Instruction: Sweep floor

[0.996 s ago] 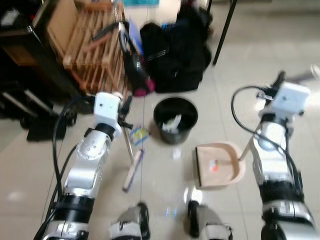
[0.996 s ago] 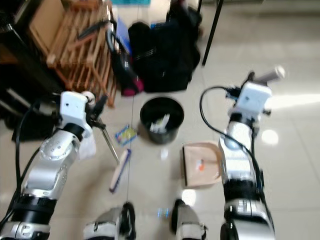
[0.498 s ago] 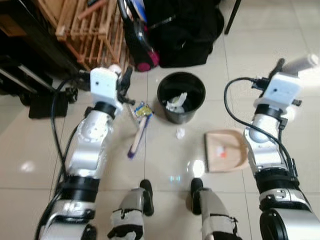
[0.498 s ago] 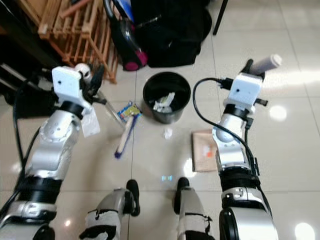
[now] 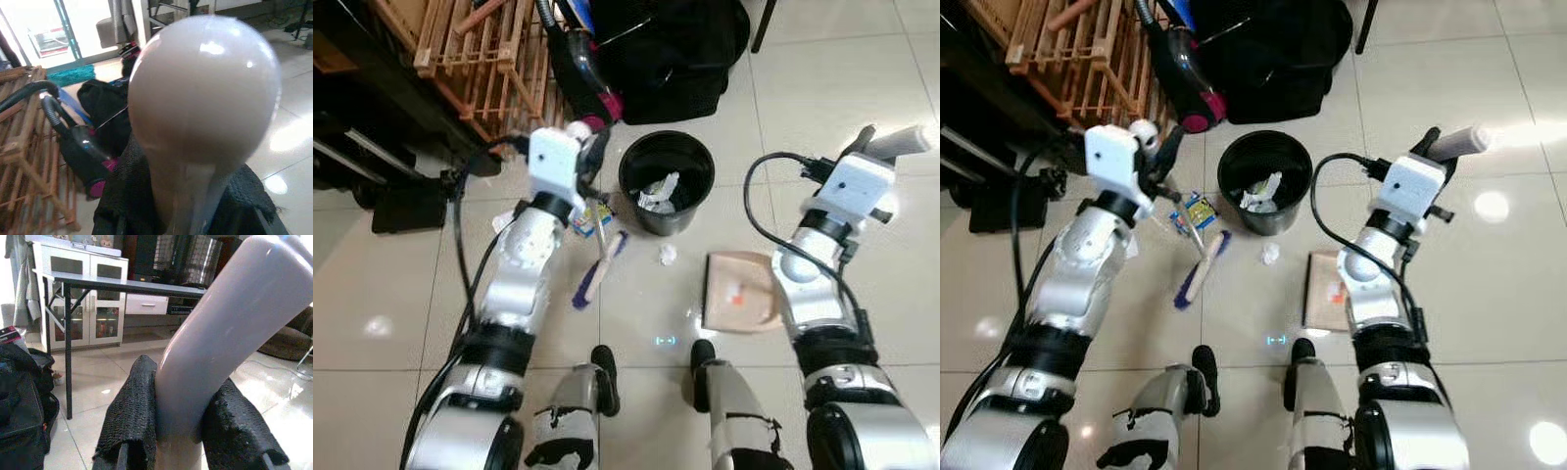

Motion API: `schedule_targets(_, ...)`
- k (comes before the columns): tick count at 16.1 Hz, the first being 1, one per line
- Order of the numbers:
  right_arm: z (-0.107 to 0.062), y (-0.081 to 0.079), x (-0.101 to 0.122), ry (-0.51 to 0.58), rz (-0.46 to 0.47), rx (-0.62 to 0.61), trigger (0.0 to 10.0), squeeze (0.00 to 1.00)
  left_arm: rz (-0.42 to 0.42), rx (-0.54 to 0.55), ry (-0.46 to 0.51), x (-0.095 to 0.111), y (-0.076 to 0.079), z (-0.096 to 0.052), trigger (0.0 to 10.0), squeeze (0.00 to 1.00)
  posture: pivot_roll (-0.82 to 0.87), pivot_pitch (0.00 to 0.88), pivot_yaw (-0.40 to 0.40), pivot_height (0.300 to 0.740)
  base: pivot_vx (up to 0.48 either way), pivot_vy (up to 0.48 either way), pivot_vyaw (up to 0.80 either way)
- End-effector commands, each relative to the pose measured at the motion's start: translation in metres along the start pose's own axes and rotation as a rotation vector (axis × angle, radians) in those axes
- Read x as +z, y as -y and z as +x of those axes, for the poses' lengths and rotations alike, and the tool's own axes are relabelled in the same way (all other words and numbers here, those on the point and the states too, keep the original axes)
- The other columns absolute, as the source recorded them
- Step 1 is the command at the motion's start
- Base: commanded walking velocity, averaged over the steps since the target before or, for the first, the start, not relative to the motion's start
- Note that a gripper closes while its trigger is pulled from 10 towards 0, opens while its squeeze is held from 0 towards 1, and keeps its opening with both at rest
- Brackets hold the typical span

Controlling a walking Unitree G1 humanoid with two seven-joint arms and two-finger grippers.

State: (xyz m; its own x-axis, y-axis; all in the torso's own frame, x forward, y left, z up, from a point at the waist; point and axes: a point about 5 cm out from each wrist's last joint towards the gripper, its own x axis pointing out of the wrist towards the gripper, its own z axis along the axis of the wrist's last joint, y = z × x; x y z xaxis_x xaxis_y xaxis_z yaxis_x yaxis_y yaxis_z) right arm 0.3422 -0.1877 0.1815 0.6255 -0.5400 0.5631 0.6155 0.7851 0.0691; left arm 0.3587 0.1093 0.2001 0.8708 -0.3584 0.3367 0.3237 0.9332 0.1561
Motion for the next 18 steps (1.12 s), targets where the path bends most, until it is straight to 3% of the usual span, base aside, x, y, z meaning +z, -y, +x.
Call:
schedule_targets(1,-0.008,-0.006,0.001,-0.002,0.027,0.006,10.0,0.00,-0.032,-0.016,-0.017,-0.008,0.004,-0.001,10.0,0.00,0.12,0.471,0.137,0.740,0.000,0.000,0.00)
schedule_targets(6,-0.027,-0.019,0.000,-0.057,0.015,-0.026,10.0,0.00,-0.089,-0.098,-0.008,-0.006,0.022,0.021,10.0,0.00,0.12,0.466,0.139,0.740,0.000,0.000,0.00)
schedule_targets(10,-0.035,-0.025,0.001,-0.068,0.023,-0.019,10.0,0.00,-0.180,-0.270,0.050,0.004,0.052,0.032,10.0,0.00,0.11,0.464,0.134,0.740,0.000,0.000,0.00)
schedule_targets(13,-0.035,-0.025,0.001,-0.075,0.018,-0.017,10.0,0.00,-0.232,-0.408,0.112,0.014,0.068,0.030,10.0,0.00,0.11,0.462,0.133,0.740,0.000,0.000,0.00)
schedule_targets(18,-0.035,-0.023,0.000,-0.078,0.013,-0.009,10.0,0.00,-0.280,-0.598,0.200,0.036,0.081,0.017,10.0,0.00,0.12,0.455,0.131,0.740,0.000,0.000,0.00)
